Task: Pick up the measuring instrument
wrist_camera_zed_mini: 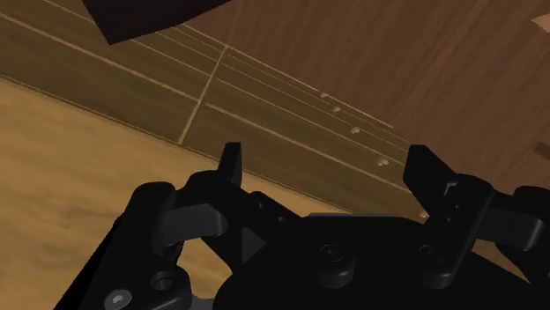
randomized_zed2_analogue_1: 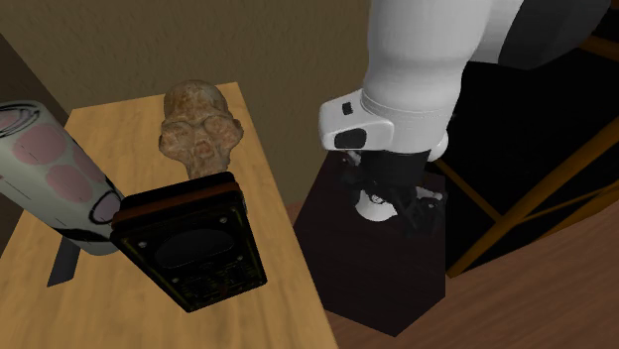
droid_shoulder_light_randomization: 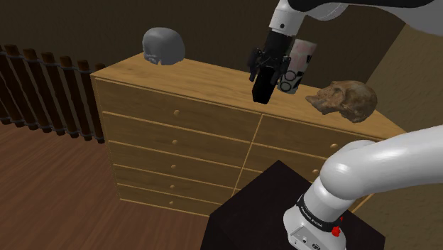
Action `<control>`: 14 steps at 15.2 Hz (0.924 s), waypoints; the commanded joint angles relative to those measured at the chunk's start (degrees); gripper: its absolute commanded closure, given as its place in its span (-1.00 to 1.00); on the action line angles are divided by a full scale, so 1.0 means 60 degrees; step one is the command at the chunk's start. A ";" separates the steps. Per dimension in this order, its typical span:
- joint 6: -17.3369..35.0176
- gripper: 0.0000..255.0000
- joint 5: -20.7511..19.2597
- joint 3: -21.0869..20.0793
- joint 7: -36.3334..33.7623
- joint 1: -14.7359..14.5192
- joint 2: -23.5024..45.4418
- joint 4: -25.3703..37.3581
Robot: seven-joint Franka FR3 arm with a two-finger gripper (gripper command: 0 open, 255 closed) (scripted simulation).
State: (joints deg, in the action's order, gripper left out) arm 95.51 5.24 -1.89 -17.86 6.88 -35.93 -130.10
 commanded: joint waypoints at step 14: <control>-0.0133 -1.00 -0.0104 0.0943 -0.3990 0.2115 0.2698 0.3913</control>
State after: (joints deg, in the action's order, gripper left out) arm 94.87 4.63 3.32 -40.02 18.79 -20.50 -108.00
